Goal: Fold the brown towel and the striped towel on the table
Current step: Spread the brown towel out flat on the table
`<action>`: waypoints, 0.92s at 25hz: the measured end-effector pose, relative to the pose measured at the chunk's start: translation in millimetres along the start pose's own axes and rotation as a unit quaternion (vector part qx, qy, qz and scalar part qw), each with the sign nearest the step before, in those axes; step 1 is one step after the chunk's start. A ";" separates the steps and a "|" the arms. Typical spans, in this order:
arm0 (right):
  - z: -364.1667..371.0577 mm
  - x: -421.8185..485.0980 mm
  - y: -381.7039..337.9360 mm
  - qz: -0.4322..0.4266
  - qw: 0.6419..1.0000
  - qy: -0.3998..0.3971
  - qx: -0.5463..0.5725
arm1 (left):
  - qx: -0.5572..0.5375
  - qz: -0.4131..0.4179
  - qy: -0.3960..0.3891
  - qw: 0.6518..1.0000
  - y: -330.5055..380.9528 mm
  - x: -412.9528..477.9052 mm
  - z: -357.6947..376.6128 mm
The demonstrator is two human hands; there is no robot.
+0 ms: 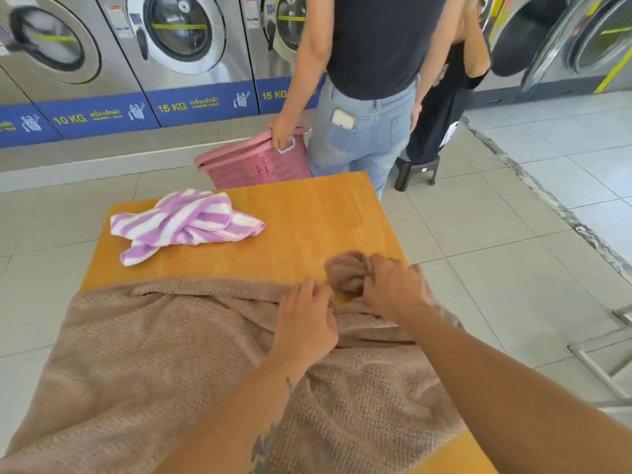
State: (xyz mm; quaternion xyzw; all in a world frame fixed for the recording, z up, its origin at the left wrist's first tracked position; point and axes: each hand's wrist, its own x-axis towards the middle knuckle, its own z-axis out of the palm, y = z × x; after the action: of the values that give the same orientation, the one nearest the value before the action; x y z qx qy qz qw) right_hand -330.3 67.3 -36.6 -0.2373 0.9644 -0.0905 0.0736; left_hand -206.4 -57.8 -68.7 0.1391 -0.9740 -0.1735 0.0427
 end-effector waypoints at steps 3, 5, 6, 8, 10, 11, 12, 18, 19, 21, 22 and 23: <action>-36.3 15.6 53.9 0.077 0.991 0.051 0.095 | -0.032 0.004 -0.022 0.999 41.6 26.4 2.4; -52.3 24.1 92.9 0.130 0.981 0.045 0.139 | -0.034 -0.010 -0.077 0.996 67.5 39.3 10.3; -55.3 26.1 111.6 0.154 0.973 0.023 0.168 | -0.026 -0.019 -0.117 0.993 78.1 43.7 16.7; -54.6 24.5 143.2 0.172 0.958 -0.046 0.226 | -0.015 -0.036 -0.206 0.978 96.2 49.8 31.2; -45.9 17.1 161.7 0.164 0.948 -0.106 0.253 | -0.009 -0.053 -0.266 0.962 109.3 52.6 42.3; -40.8 12.3 165.6 0.150 0.946 -0.139 0.253 | 0.002 -0.059 -0.281 0.958 113.6 52.7 45.4; -34.4 6.9 168.3 0.131 0.943 -0.174 0.250 | 0.016 -0.064 -0.290 0.955 117.9 52.1 47.2; 6.8 -23.1 160.0 0.074 0.918 -0.315 0.230 | -0.003 -0.085 -0.301 0.950 109.0 49.7 58.8; 10.8 -25.5 159.4 0.062 0.925 -0.305 0.217 | -0.028 -0.091 -0.305 0.948 105.7 50.3 57.5; 13.9 -28.7 159.4 0.052 0.938 -0.282 0.193 | -0.069 -0.095 -0.275 0.954 103.5 45.5 49.6; 12.8 -31.2 157.7 0.049 0.946 -0.268 0.173 | -0.080 -0.091 -0.242 0.963 103.4 38.5 44.3; 11.5 -34.3 155.7 0.047 0.957 -0.246 0.148 | -0.087 -0.084 -0.207 0.971 103.8 29.2 40.2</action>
State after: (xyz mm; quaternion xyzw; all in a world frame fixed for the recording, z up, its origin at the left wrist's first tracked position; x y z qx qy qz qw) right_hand -367.3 217.4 -77.1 -0.1930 0.9026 -0.1672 0.3467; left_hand -266.3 40.5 -69.0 0.1772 -0.9278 -0.2852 -0.1627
